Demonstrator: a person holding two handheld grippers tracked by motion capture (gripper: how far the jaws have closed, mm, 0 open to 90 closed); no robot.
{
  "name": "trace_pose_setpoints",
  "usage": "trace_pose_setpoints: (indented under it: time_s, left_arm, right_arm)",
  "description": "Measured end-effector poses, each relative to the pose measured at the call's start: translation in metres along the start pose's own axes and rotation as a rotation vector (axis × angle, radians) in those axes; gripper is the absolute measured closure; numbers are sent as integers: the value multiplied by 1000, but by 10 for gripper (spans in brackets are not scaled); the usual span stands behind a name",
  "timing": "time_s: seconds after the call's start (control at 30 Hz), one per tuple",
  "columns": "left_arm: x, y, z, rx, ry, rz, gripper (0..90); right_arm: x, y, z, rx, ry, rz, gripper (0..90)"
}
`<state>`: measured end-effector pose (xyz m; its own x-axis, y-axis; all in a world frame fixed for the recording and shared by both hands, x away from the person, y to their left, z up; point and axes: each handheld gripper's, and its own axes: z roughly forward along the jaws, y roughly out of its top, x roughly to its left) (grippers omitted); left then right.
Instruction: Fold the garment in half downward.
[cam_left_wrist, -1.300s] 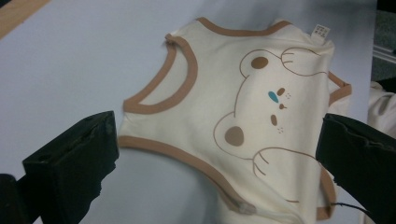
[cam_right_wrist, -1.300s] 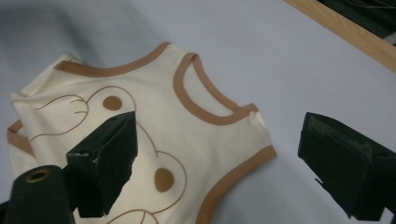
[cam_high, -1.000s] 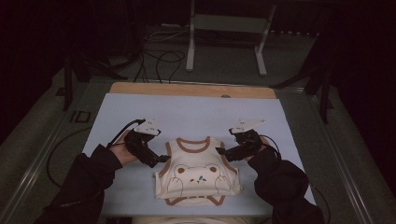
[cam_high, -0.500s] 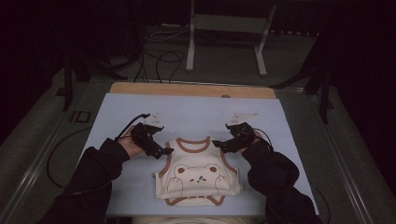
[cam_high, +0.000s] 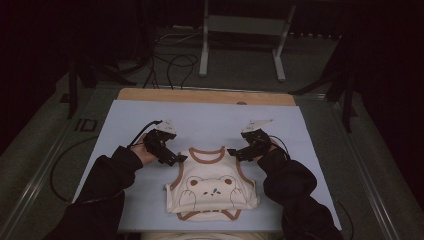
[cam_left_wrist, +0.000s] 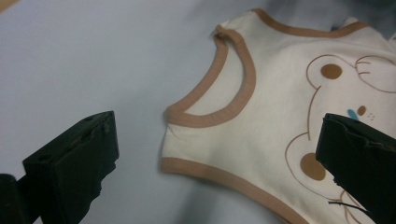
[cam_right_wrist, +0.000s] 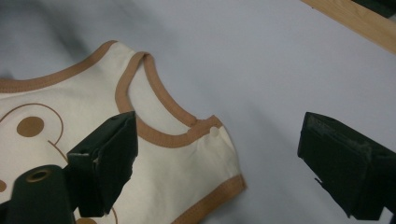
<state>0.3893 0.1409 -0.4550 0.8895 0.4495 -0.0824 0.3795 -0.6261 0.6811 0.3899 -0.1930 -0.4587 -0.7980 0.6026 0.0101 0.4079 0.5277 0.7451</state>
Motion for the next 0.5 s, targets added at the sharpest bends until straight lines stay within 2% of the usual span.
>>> trace_pose_setpoints:
  time_s: [0.27,0.37,0.5]
  left_arm:
    - [5,-3,11,17,-5,-18,2]
    - [7,-5,16,25,-6,-15,2]
    - [11,-10,22,25,2,-33,2]
  right_arm:
    - [-4,-3,7,10,10,-7,125]
    - [-6,-5,10,14,13,7,125]
    - [-9,-7,16,29,22,23,131]
